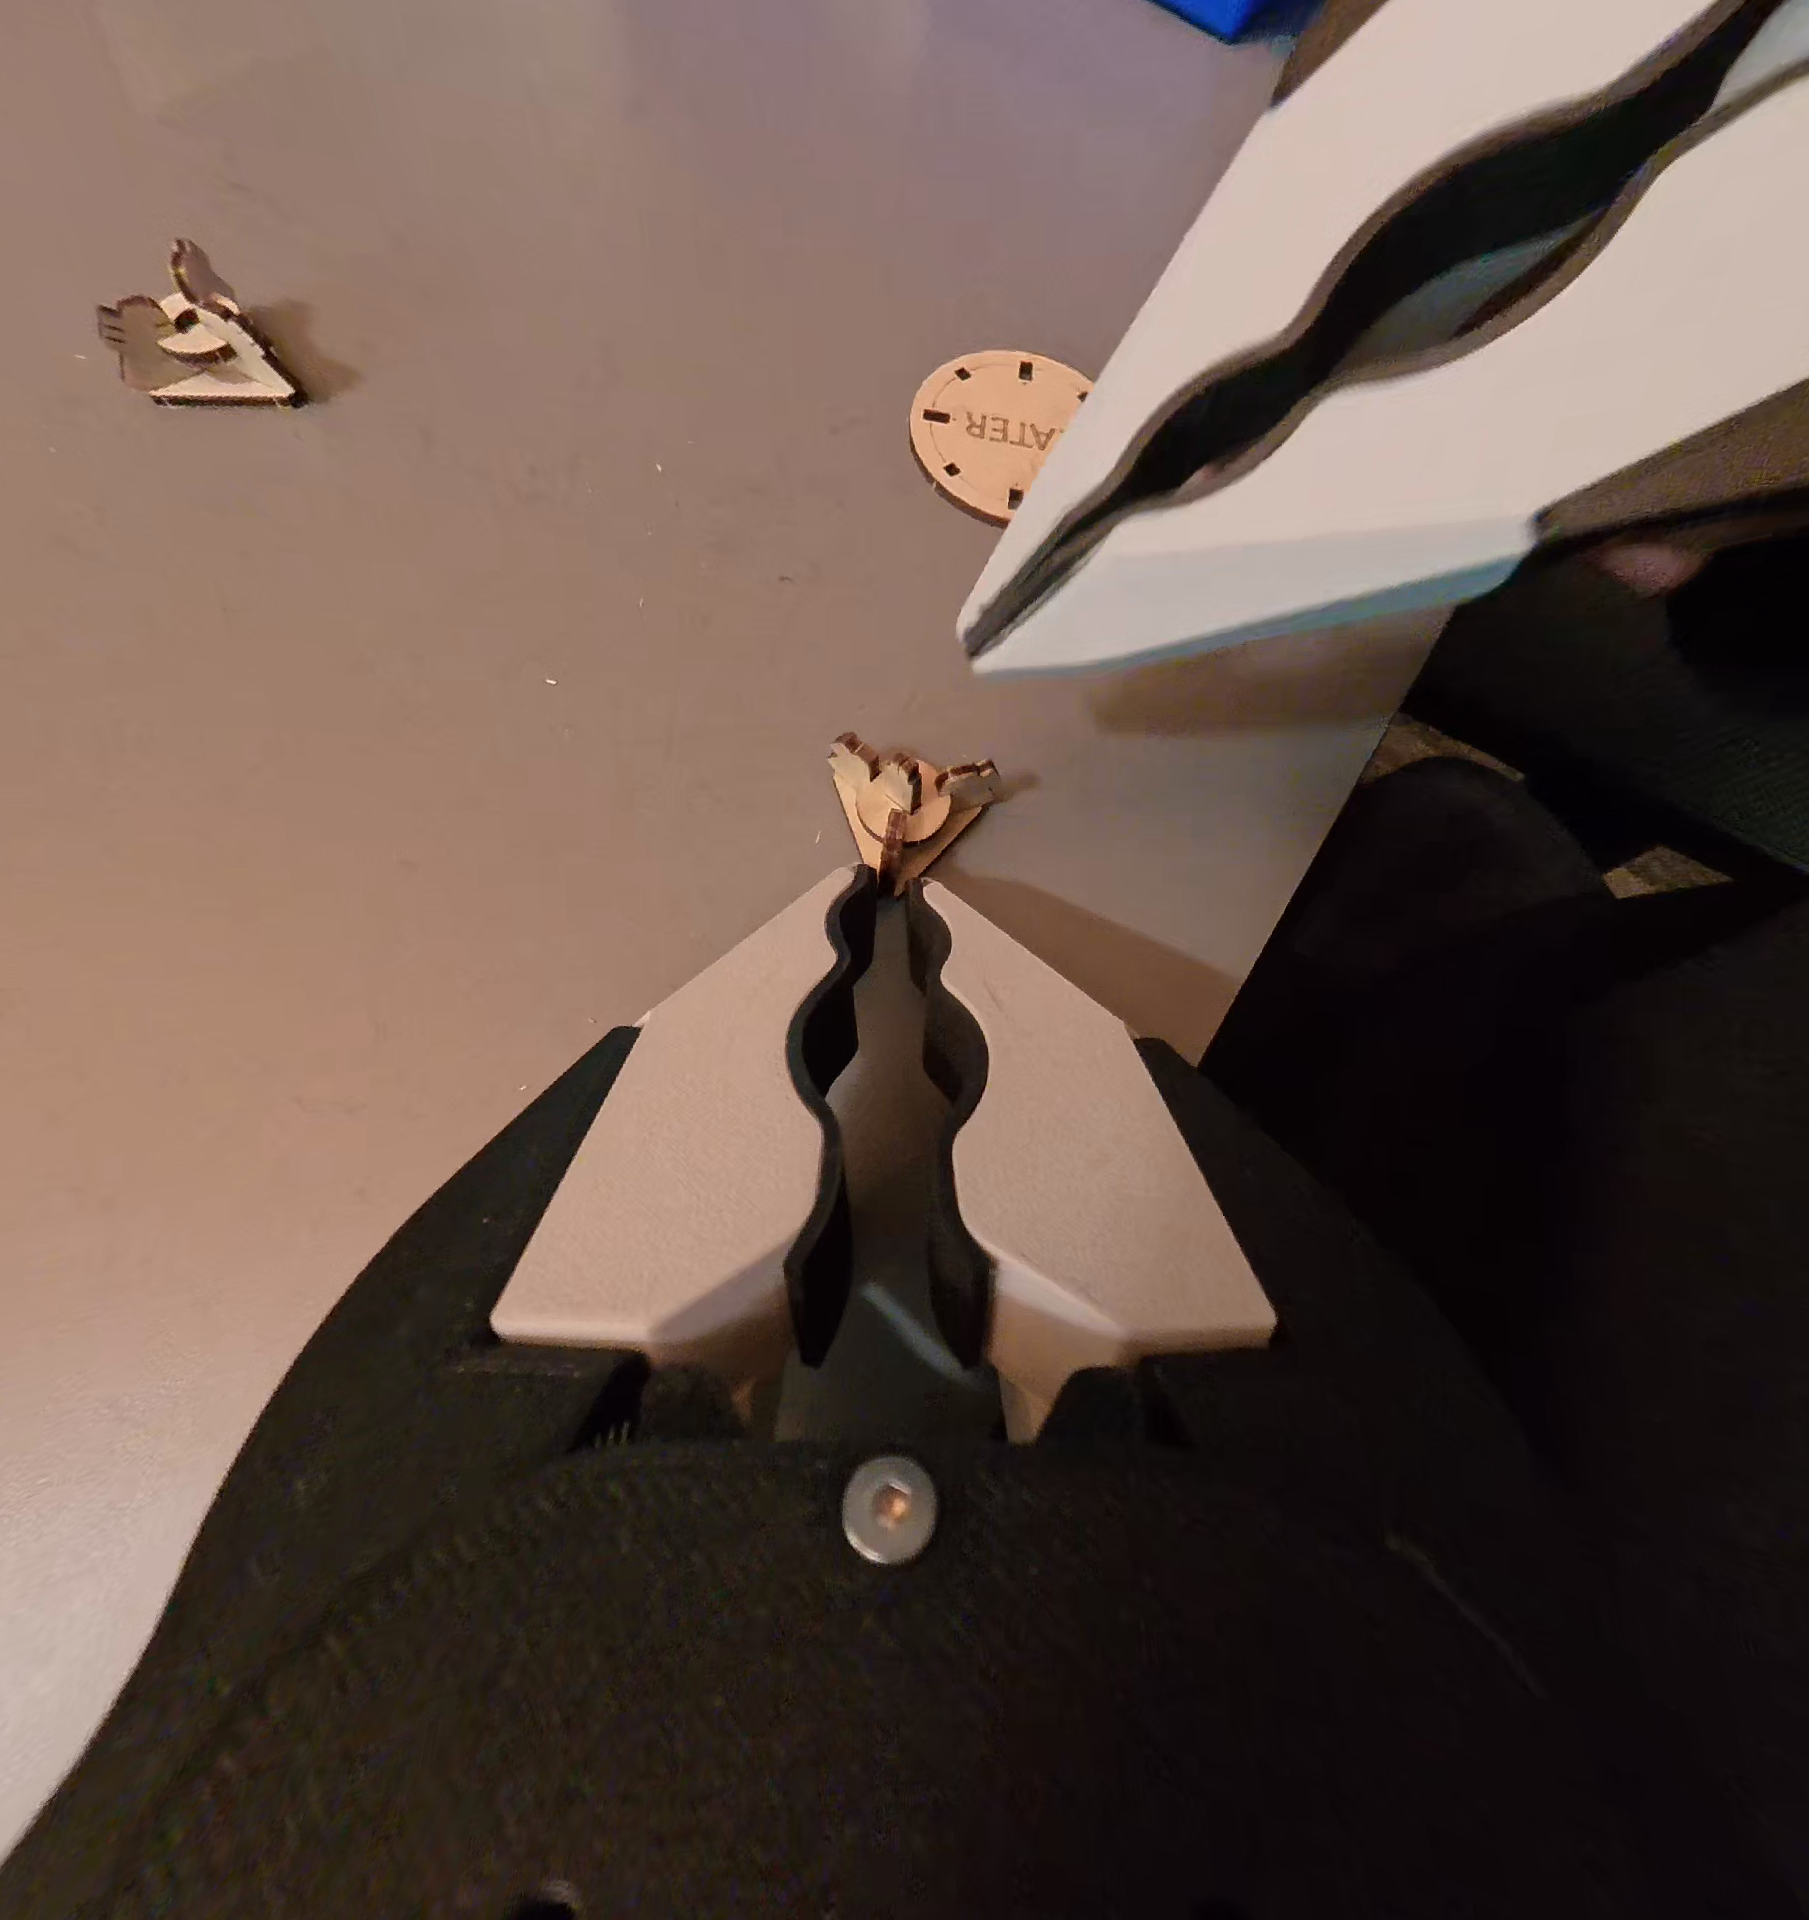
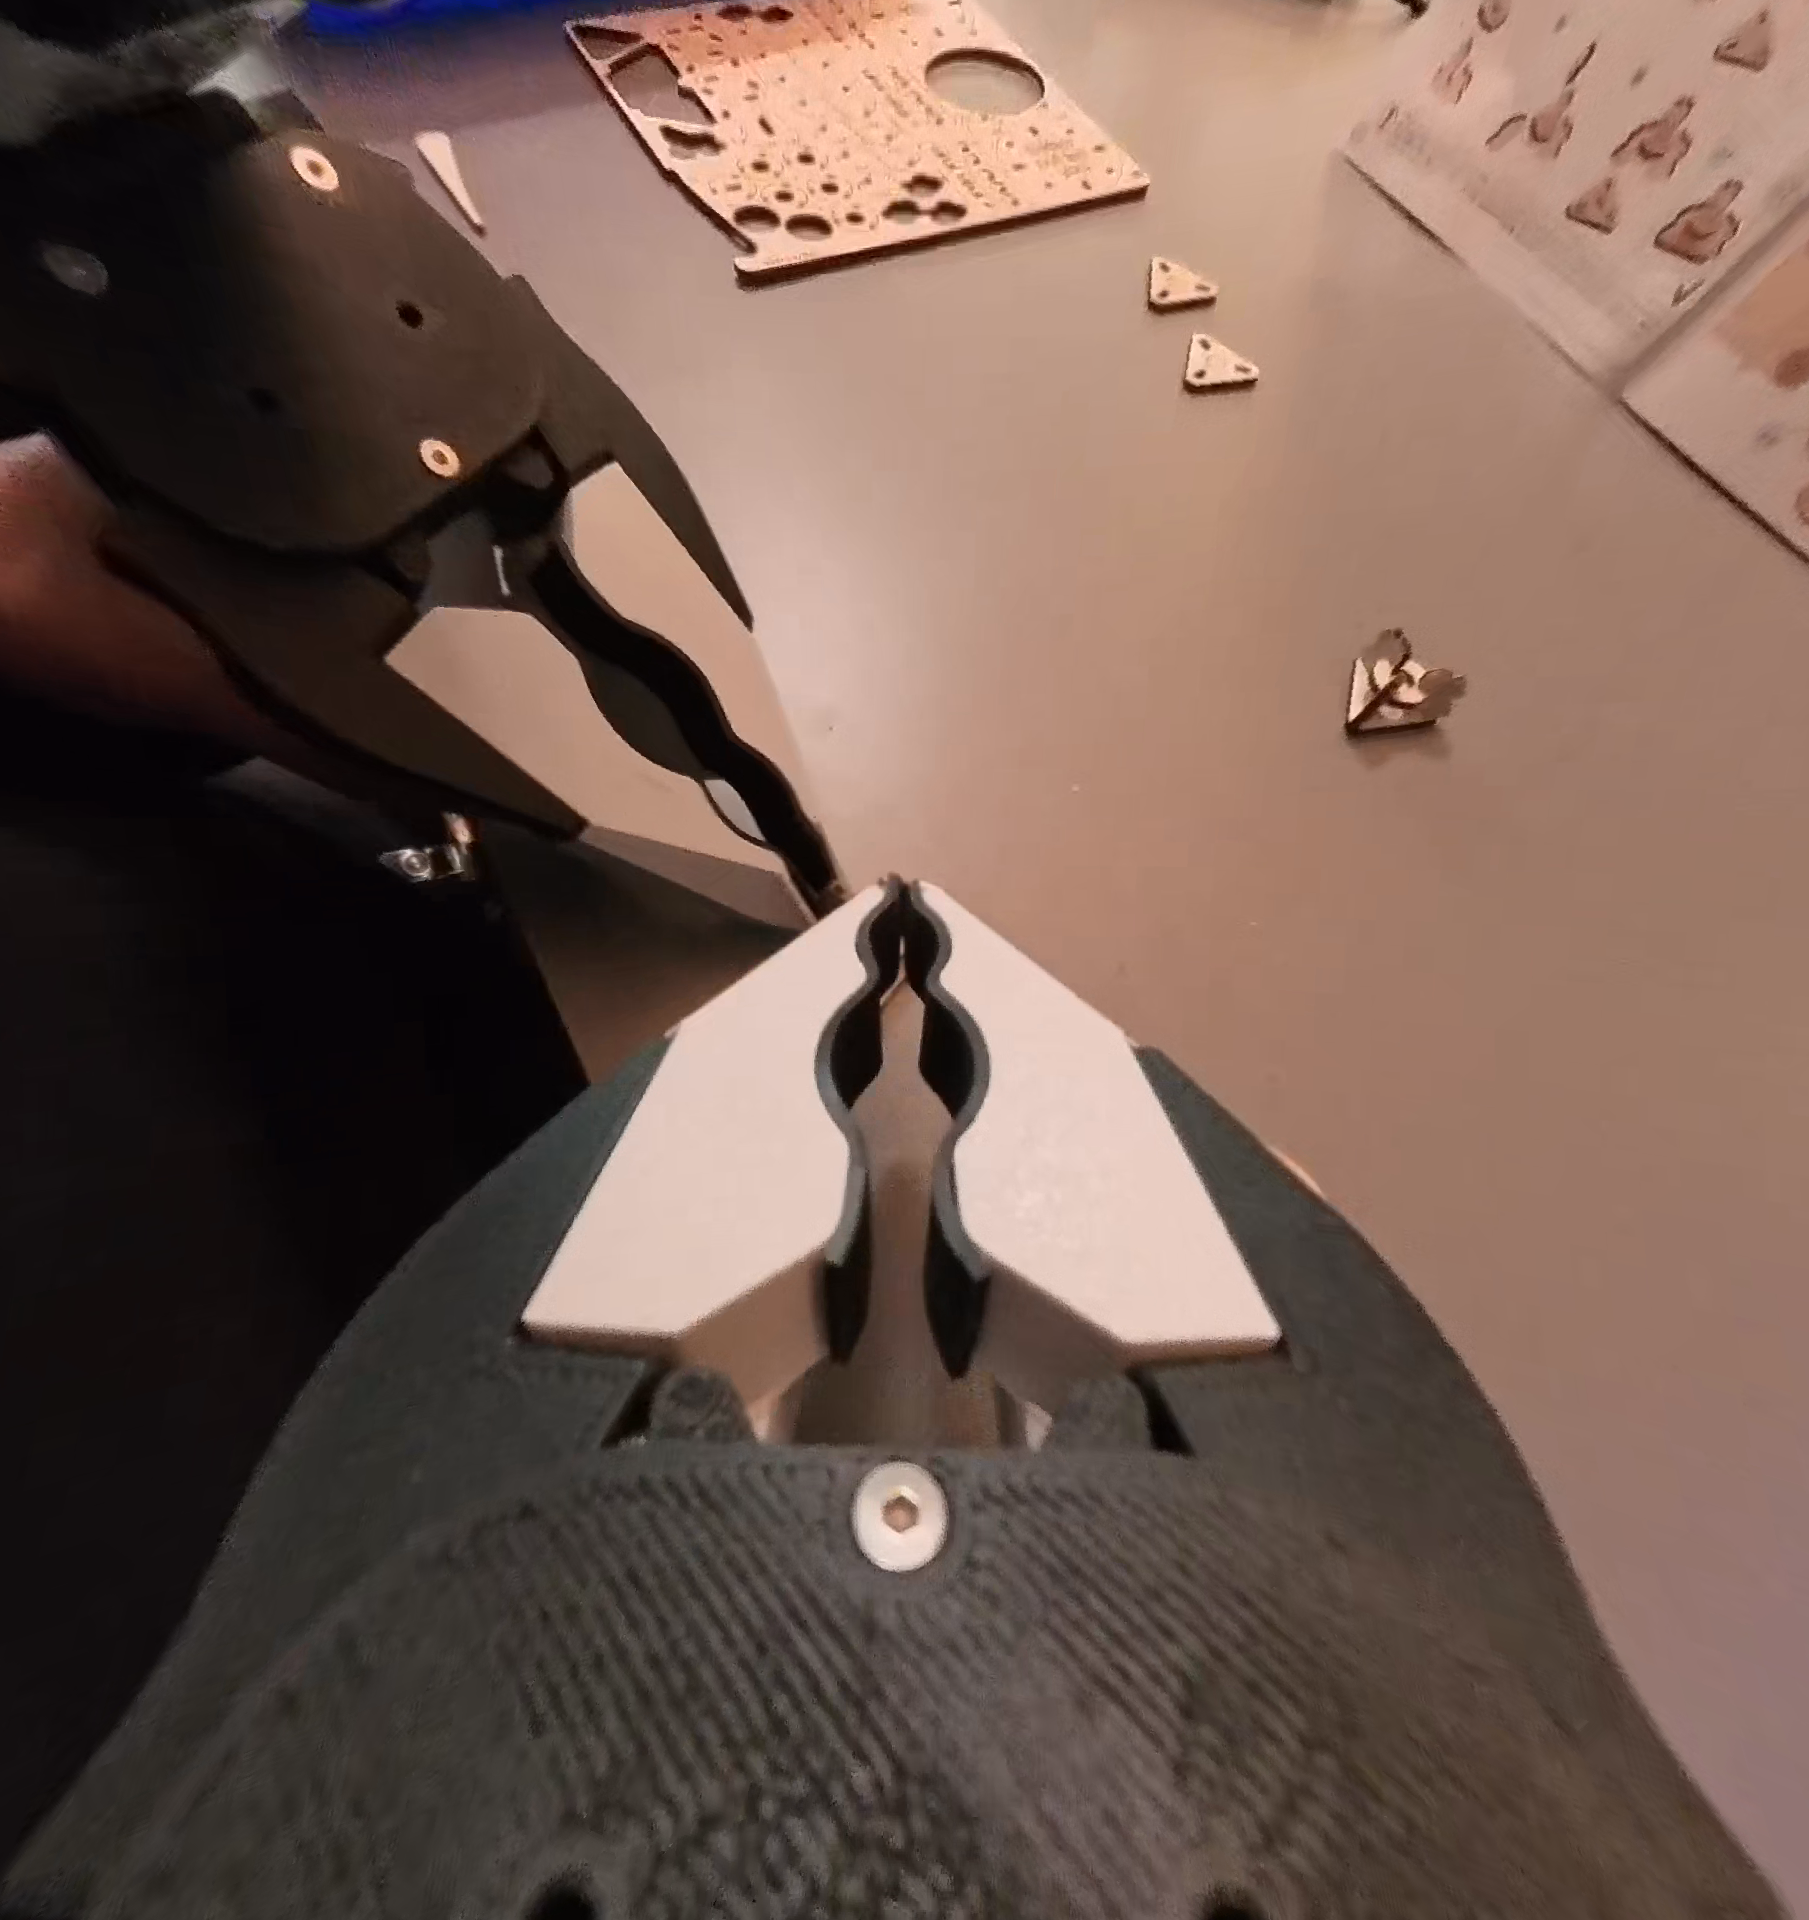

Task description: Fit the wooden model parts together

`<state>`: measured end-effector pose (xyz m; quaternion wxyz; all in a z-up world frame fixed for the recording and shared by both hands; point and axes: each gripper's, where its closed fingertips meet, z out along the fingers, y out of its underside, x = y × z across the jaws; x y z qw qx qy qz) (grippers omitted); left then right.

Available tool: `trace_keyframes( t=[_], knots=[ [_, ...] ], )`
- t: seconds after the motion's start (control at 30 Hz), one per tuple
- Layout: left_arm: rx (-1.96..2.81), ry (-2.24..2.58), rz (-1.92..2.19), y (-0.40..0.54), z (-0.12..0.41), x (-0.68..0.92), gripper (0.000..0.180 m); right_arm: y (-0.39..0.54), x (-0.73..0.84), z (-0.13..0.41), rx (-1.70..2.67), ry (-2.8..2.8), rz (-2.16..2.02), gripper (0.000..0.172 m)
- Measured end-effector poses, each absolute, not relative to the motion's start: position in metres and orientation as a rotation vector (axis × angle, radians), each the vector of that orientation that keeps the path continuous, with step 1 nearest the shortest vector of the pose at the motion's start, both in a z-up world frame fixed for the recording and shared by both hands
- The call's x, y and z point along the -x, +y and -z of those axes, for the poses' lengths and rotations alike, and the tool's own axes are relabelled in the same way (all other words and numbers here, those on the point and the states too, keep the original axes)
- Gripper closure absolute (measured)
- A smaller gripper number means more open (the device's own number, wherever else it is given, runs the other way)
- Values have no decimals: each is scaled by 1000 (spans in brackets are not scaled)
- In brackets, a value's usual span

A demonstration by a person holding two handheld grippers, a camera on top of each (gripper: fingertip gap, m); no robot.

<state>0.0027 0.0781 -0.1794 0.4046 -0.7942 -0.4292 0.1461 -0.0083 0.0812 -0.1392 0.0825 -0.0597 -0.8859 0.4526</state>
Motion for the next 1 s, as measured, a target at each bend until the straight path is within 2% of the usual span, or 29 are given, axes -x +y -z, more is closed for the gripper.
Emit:
trace_keyframes(
  t=[0.1, 0.33, 0.53, 0.7, 0.83, 0.97, 1.0],
  knots=[
    [2007, -1082, -367, 77, 179, -3, 176, 79, 5, 167, 192, -2727, -1300, 172],
    [2005, -1074, -365, 81, 179, -4, 180, 79, 6, 132, 123, -2597, -1349, 172],
    [1994, -1077, -353, 81, 179, -4, 180, 81, 8, 149, 209, -2671, -1378, 172],
    [1971, -1104, -368, 75, 178, -1, 163, 82, 11, 162, 303, -2743, -1414, 172],
    [1966, -1106, -355, 78, 178, 1, 163, 81, 7, 162, 322, -2772, -1444, 172],
    [1978, -1100, -364, 80, 178, 2, 174, 81, 7, 158, 320, -2757, -1477, 172],
    [1978, -1101, -365, 80, 179, 2, 175, 81, 8, 156, 325, -2748, -1498, 166]
  ],
)
